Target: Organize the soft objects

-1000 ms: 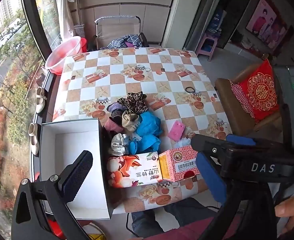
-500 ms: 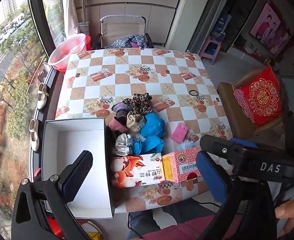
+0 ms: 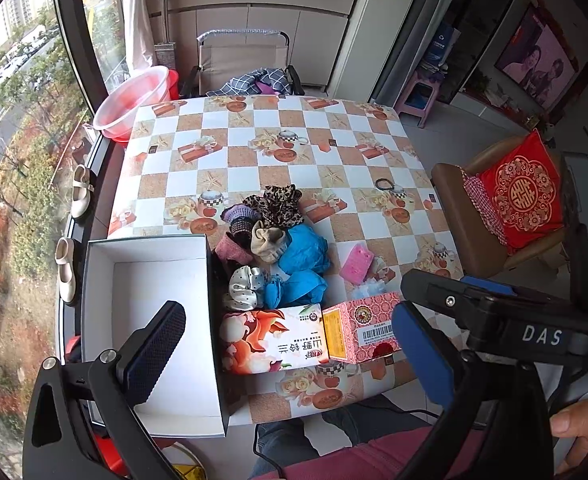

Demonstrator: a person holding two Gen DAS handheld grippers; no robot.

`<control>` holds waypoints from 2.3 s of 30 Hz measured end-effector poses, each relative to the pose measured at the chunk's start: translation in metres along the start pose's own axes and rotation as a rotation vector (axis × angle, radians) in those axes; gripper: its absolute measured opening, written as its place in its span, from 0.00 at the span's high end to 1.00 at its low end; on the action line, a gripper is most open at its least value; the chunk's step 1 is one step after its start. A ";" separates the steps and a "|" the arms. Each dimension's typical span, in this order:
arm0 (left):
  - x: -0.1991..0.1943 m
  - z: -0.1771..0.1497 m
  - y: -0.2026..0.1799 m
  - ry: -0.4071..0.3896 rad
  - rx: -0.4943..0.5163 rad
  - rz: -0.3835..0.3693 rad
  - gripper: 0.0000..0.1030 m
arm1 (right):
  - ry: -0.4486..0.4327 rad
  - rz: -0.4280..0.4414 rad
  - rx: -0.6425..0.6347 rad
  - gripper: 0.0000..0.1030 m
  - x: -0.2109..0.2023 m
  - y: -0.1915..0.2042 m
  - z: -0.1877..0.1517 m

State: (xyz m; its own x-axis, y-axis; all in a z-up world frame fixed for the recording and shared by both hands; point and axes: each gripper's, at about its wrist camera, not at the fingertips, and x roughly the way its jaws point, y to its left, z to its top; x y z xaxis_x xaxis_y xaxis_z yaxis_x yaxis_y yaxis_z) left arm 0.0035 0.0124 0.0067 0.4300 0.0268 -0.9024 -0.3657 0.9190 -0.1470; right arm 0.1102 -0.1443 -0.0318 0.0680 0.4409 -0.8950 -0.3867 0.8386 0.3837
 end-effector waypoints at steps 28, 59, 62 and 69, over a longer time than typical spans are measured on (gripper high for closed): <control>0.010 -0.011 0.010 0.086 -0.040 -0.195 0.00 | -0.020 -0.030 0.017 0.00 -0.005 0.002 -0.005; 0.093 -0.009 0.057 0.284 -0.203 -0.084 0.00 | 0.128 -0.109 0.062 0.00 0.049 -0.043 0.005; 0.106 0.008 0.056 0.289 -0.218 -0.049 0.00 | 0.132 -0.117 0.065 0.00 0.051 -0.061 0.022; 0.144 0.048 0.037 0.292 -0.189 0.035 0.00 | 0.185 -0.144 0.086 0.00 0.073 -0.108 0.051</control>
State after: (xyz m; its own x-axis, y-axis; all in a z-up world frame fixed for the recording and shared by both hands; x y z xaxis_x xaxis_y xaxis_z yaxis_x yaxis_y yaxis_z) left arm 0.0914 0.0689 -0.1098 0.1705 -0.0819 -0.9819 -0.5337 0.8300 -0.1619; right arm 0.2040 -0.1863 -0.1274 -0.0558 0.2558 -0.9651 -0.3045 0.9162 0.2605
